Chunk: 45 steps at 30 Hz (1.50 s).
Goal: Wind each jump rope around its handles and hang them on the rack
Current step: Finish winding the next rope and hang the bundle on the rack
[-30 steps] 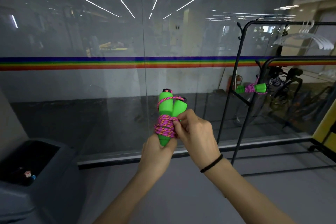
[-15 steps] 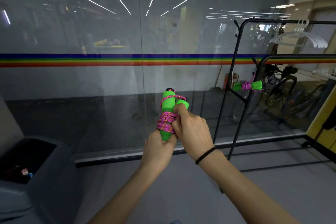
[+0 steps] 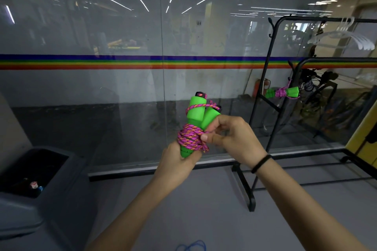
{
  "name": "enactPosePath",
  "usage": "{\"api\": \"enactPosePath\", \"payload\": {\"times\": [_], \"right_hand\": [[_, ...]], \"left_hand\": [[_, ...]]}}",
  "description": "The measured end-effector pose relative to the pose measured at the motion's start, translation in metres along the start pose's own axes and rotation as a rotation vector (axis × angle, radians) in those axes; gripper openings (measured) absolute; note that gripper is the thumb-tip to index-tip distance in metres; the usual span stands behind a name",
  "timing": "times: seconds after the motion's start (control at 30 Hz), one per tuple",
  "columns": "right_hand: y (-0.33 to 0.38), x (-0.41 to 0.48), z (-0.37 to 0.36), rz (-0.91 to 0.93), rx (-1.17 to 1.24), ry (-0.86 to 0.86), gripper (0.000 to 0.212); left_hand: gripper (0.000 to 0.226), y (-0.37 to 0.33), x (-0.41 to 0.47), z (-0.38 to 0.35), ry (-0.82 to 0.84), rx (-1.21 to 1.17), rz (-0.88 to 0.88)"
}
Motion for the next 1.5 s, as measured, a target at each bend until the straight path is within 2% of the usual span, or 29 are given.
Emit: {"api": "enactPosePath", "payload": {"times": [0.1, 0.17, 0.23, 0.33, 0.47, 0.6, 0.7, 0.8, 0.87, 1.0, 1.07, 1.17, 1.23, 1.33, 1.43, 1.5], "right_hand": [[0.001, 0.001, 0.007, 0.018, 0.036, -0.077, 0.018], [0.007, 0.0, 0.015, 0.064, 0.023, -0.175, 0.015], [0.007, 0.001, 0.02, 0.056, 0.131, -0.242, 0.018], [-0.003, 0.003, 0.024, -0.022, 0.408, -0.27, 0.021], [-0.013, 0.002, 0.033, -0.065, 0.515, -0.341, 0.021], [-0.01, 0.0, 0.032, -0.018, 0.431, -0.332, 0.018], [0.006, 0.003, 0.018, 0.077, 0.317, -0.213, 0.015], [0.016, 0.009, 0.005, 0.117, 0.13, -0.161, 0.008], [0.016, 0.012, 0.004, 0.114, 0.046, -0.184, 0.009], [0.0, 0.012, 0.003, 0.041, -0.038, -0.205, 0.014], [-0.011, 0.011, 0.004, 0.009, -0.052, -0.22, 0.014], [-0.025, 0.01, 0.007, -0.017, -0.07, -0.208, 0.012], [-0.032, 0.011, 0.012, -0.025, -0.078, -0.212, 0.01], [-0.043, 0.016, 0.022, -0.048, -0.049, -0.226, 0.01], [-0.06, 0.03, 0.033, -0.067, -0.052, -0.219, 0.01], [-0.074, 0.043, 0.044, -0.079, -0.047, -0.219, 0.012]], "left_hand": [[0.01, 0.009, -0.001, -0.01, 0.082, -0.293, 0.177], [0.005, 0.013, -0.002, -0.015, 0.111, -0.492, 0.299], [0.004, 0.012, -0.003, -0.02, 0.167, -0.668, 0.379], [0.023, 0.011, -0.008, -0.025, 0.301, -0.87, 0.434], [0.029, 0.011, -0.018, -0.032, 0.434, -1.055, 0.489], [0.03, 0.023, -0.02, -0.034, 0.473, -1.117, 0.558], [0.028, 0.037, -0.021, -0.038, 0.523, -0.949, 0.604], [0.044, 0.054, -0.021, -0.041, 0.505, -0.758, 0.65], [0.061, 0.057, -0.014, -0.037, 0.45, -0.617, 0.568], [0.109, 0.05, 0.012, -0.019, 0.249, -0.33, 0.291], [0.097, 0.036, 0.022, -0.015, 0.203, -0.251, 0.132], [0.047, 0.01, 0.035, -0.02, 0.179, -0.242, -0.118], [0.029, 0.0, 0.043, -0.024, 0.139, -0.194, -0.252], [0.019, -0.005, 0.063, -0.036, 0.103, -0.136, -0.32], [0.017, -0.011, 0.086, -0.051, 0.074, -0.051, -0.368], [0.02, -0.013, 0.105, -0.068, 0.111, -0.045, -0.359]]}}
Point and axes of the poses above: each hand's wrist, its own x-axis towards the middle knuckle, its own z-axis out of the back of the hand, y = z × x, the point moved 8 cm from there along x, towards the middle knuckle, and after that the axes turned 1 degree about x, right-handed, at the moved point
